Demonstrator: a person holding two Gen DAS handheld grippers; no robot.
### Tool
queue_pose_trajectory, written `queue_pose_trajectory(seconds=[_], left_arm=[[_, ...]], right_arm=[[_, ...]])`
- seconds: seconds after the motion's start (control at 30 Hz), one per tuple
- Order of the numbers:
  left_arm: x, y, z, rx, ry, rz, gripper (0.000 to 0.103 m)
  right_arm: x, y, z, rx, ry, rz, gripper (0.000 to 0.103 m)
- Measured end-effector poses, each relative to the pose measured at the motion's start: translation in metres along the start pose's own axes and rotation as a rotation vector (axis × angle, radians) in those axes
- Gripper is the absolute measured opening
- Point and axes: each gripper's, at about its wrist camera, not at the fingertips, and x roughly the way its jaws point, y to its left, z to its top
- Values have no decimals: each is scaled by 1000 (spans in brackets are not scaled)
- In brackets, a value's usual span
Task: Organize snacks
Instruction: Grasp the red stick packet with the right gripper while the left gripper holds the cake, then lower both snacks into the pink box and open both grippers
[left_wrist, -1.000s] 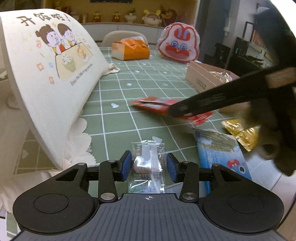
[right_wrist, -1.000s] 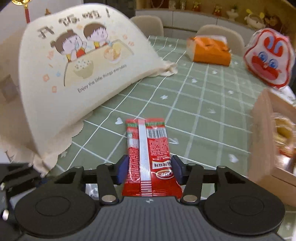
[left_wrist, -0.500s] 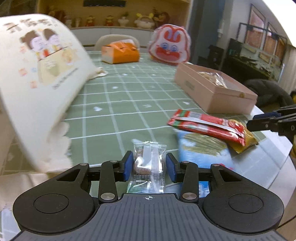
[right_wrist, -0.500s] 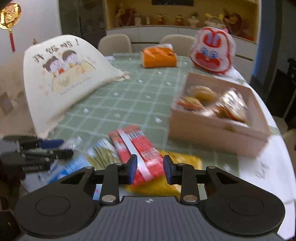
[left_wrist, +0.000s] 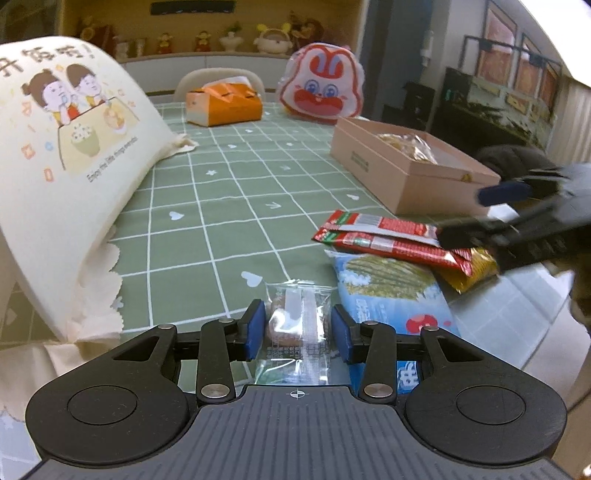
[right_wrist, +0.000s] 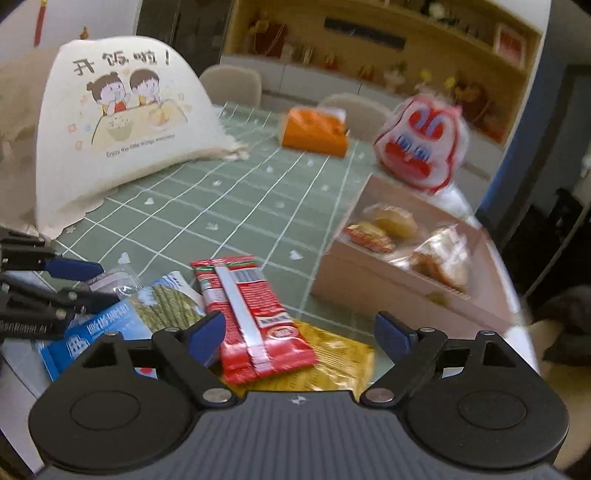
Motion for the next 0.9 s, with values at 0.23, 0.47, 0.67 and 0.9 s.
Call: queue_pose_trajectory(seconds=[0.23,0.47,0.67,0.9], left_arm=[[-5,0,-2,33,28,-10,45],[-10,-10,-10,82,13,36,45],[-15,-2,-13,66,11,-4,44],[-18,0,-14,38,-12,1,40]], right_arm=[[22,-7,3,213,117,322,84],[9,9,22,163,28,244,82],[74,15,39,218,170,192,81],[53,16,33,184,165,190,48]])
